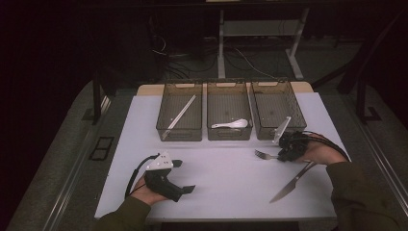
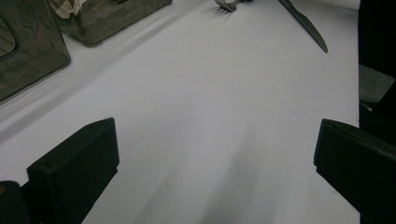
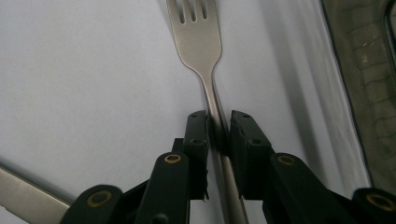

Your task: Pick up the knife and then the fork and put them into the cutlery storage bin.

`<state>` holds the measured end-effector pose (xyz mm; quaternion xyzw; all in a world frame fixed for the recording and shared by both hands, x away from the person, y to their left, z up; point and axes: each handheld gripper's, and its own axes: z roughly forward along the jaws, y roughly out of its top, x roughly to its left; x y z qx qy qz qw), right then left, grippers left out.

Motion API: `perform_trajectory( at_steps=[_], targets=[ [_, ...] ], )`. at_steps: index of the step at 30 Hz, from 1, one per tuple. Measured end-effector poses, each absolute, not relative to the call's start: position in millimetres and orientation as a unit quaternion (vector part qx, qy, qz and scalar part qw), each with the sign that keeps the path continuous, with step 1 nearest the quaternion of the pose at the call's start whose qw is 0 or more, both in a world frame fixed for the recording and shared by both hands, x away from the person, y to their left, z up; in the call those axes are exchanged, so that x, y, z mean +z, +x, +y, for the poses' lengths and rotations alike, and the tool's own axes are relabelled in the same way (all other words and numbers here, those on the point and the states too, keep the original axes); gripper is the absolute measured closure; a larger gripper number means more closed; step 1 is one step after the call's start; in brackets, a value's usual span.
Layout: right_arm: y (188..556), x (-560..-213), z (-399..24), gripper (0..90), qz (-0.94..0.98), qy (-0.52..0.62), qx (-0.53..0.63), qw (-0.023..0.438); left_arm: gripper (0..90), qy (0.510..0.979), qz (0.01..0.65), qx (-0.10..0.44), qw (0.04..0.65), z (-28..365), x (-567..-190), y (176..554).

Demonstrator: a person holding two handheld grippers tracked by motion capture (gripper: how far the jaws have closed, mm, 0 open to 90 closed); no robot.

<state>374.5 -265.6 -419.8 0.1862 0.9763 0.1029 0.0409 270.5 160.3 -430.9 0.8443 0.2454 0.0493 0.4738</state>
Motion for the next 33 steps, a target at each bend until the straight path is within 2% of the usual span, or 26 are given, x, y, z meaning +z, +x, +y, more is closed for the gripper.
perform_trajectory(
  at_steps=[16, 30, 33],
  targets=[
    [382, -419, -252, 84.4, 0.987, 0.146, 0.054, 0.03, 0.0, 0.845, 0.245, 0.048, 0.474, 160, -431, 271],
    [381, -412, -259, 84.8, 0.975, 0.179, 0.127, 0.035, 0.0, 0.843, 0.247, 0.047, 0.475, 160, -431, 271],
    [381, -407, -262, 84.8, 0.971, 0.176, 0.156, 0.048, 0.0, 0.844, 0.246, 0.047, 0.475, 160, -431, 271]
  ],
)
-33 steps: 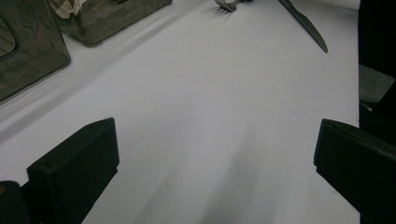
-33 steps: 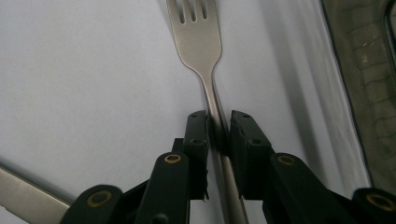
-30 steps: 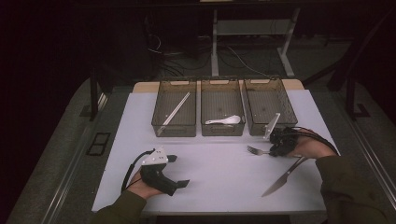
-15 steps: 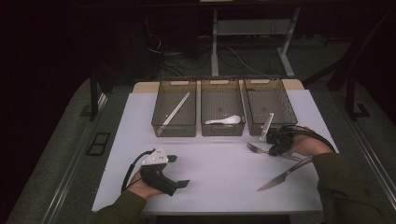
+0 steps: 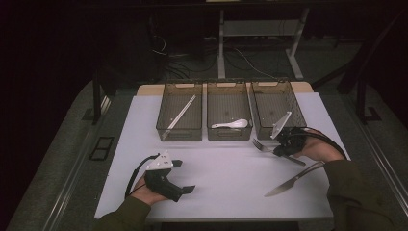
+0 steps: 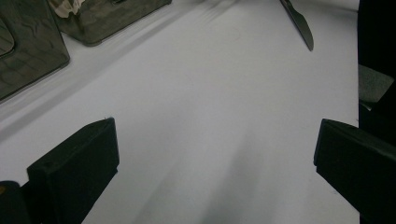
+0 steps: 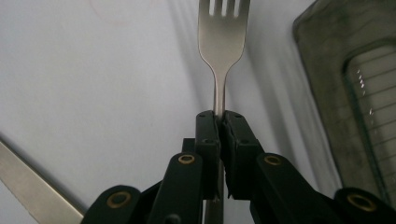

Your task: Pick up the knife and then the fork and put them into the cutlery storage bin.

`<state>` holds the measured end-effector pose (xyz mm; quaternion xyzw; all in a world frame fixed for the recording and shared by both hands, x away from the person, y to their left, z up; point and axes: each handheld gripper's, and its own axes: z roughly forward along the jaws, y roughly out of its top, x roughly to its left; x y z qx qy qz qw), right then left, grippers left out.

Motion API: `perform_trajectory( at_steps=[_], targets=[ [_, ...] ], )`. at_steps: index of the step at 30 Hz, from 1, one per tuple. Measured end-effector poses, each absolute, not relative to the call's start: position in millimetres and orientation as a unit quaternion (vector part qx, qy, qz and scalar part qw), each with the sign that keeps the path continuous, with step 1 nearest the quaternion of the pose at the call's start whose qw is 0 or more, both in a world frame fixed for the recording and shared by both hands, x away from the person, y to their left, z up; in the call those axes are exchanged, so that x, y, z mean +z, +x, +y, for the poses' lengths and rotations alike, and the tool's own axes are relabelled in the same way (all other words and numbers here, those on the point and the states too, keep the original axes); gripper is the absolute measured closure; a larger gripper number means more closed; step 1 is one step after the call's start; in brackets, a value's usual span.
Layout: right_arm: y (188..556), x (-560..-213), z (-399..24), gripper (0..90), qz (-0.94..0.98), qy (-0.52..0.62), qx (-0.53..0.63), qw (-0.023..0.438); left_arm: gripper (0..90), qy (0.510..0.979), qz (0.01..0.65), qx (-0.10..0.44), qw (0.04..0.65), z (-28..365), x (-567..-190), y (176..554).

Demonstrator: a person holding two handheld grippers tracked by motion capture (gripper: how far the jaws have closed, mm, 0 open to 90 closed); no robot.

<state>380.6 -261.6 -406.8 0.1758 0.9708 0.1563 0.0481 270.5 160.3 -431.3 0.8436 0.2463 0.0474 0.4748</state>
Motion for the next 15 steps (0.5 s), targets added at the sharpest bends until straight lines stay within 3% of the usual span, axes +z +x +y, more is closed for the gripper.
perform_trajectory(
  at_steps=[15],
  targets=[
    [370, -389, -284, 84.8, 0.912, 0.254, 0.311, 0.078, 0.0, 0.844, 0.246, 0.048, 0.474, 160, -431, 270]
  ],
)
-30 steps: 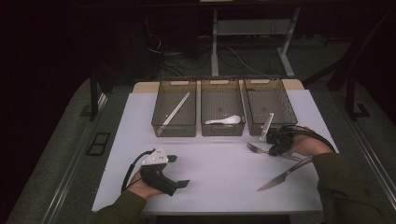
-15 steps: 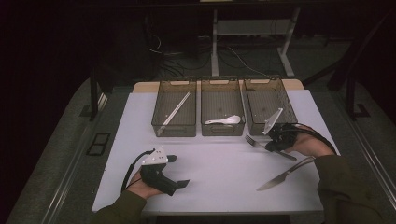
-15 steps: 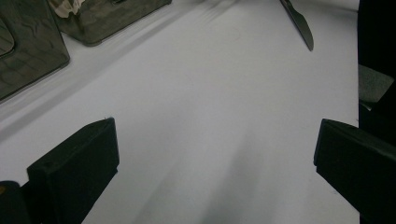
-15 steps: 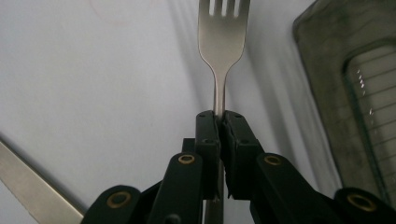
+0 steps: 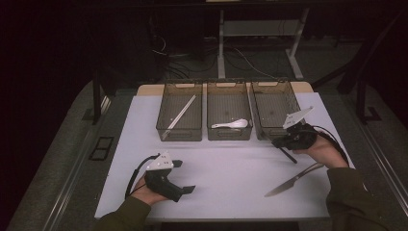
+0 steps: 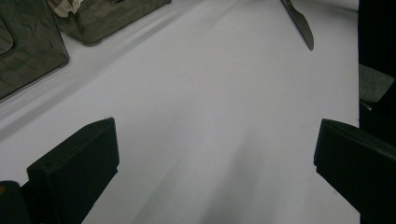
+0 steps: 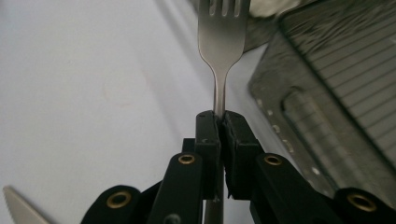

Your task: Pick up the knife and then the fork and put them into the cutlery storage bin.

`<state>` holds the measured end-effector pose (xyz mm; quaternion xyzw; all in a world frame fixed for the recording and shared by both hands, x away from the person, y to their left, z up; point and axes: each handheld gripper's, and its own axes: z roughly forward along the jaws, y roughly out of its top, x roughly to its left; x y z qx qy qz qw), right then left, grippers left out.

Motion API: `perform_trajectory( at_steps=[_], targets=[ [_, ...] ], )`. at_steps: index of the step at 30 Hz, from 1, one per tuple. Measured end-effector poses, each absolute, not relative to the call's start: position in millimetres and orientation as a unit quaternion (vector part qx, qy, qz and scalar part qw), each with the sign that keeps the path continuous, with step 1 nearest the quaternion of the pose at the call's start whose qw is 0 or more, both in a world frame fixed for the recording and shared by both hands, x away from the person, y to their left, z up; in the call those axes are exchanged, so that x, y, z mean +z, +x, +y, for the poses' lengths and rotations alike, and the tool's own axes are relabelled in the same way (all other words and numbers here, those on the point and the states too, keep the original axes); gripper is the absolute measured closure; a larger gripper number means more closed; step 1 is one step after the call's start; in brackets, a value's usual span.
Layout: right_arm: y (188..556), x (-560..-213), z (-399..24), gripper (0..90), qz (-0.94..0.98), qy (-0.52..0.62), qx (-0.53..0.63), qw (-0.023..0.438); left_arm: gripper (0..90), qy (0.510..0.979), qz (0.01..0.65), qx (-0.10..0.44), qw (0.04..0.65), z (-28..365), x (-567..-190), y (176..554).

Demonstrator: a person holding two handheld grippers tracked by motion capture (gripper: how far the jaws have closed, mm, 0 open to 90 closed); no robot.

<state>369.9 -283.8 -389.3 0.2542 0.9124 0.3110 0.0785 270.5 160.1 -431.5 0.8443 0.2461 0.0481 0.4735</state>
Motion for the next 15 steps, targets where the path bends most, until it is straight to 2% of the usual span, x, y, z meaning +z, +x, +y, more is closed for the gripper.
perform_trajectory(
  at_steps=[15],
  targets=[
    [369, -360, -303, 84.7, 0.853, 0.334, 0.382, 0.119, 0.0, 0.843, 0.236, 0.053, 0.48, 163, -431, 277]
  ],
)
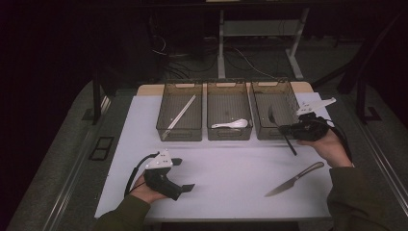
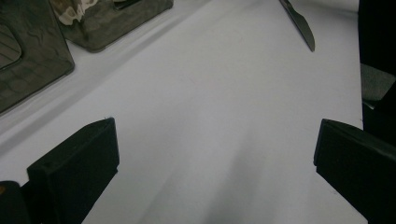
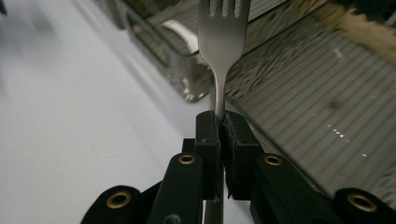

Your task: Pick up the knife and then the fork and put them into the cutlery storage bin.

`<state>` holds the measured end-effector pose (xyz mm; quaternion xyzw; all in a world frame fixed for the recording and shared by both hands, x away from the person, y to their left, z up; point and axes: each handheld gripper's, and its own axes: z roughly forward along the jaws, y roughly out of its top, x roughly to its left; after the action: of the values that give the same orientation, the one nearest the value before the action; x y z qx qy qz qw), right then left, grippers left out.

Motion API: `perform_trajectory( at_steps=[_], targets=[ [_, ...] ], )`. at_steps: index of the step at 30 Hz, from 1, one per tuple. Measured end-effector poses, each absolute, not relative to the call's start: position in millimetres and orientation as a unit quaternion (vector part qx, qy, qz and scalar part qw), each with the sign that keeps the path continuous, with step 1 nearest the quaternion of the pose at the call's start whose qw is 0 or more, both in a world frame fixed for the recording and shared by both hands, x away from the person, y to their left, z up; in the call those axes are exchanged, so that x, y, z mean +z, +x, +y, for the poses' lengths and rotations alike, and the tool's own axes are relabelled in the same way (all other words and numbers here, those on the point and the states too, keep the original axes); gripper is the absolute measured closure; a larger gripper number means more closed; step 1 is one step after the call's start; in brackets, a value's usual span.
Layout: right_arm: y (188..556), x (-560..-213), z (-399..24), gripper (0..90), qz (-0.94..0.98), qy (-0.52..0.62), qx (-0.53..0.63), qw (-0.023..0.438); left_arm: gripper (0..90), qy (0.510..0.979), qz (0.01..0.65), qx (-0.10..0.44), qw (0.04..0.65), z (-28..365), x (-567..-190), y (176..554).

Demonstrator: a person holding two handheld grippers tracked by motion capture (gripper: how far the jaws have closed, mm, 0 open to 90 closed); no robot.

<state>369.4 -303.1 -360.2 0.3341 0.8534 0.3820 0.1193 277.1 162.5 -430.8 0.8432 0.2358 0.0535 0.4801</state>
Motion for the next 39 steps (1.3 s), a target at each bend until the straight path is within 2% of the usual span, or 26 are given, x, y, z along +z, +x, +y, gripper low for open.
perform_trajectory(
  at_steps=[21, 26, 39],
  targets=[
    [425, -314, -318, 84.7, 0.81, 0.395, 0.393, 0.183, 0.0, 0.843, 0.224, 0.055, 0.486, 164, -433, 283],
    [440, -321, -322, 84.6, 0.802, 0.415, 0.383, 0.195, 0.0, 0.844, 0.223, 0.053, 0.485, 162, -434, 282],
    [452, -360, -326, 84.6, 0.814, 0.437, 0.338, 0.182, 0.0, 0.845, 0.219, 0.05, 0.485, 162, -433, 280]
  ],
)
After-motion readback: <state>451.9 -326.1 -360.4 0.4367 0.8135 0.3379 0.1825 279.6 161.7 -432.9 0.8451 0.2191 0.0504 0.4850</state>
